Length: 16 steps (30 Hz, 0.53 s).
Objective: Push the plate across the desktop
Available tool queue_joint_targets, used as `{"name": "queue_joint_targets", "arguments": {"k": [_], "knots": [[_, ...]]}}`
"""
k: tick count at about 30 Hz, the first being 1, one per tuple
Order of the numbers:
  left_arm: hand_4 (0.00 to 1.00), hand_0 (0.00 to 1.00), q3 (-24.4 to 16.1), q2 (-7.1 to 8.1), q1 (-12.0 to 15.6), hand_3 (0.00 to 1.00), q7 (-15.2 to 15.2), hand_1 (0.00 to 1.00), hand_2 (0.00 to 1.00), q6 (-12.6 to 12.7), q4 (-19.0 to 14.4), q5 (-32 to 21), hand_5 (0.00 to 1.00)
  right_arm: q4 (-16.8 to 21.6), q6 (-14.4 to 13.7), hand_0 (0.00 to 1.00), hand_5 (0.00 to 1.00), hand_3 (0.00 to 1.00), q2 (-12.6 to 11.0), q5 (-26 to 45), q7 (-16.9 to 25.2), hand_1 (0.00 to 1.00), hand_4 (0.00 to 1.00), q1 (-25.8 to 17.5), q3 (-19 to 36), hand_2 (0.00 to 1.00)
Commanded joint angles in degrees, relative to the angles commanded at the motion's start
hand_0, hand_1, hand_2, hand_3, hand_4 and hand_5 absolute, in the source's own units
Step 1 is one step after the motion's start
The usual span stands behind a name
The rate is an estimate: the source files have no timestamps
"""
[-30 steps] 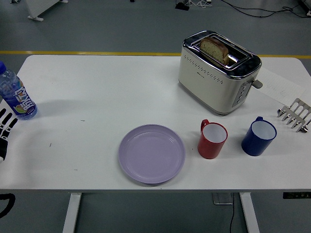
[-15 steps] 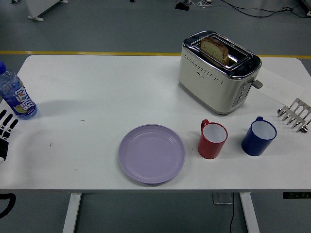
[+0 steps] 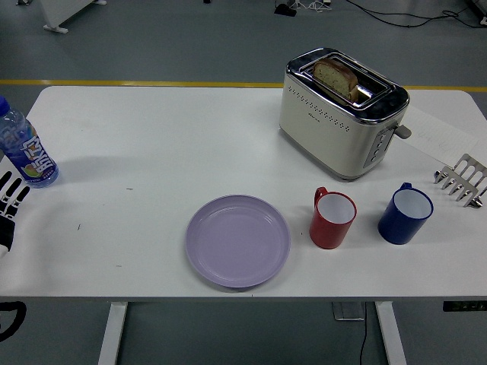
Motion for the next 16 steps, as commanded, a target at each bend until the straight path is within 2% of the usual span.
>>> {"name": "queue_joint_targets", "arguments": {"k": [16], "knots": [[0.52,0.622,-0.08,-0.05,-0.6,0.654,0.04,0.665,0.654,0.17,0.2,-0.37,0.998,0.01,0.19,0.577,0.622,0.605,0.0,-0.73,-0.17,0.536,0.139,0.39,0.36,0.604]]}}
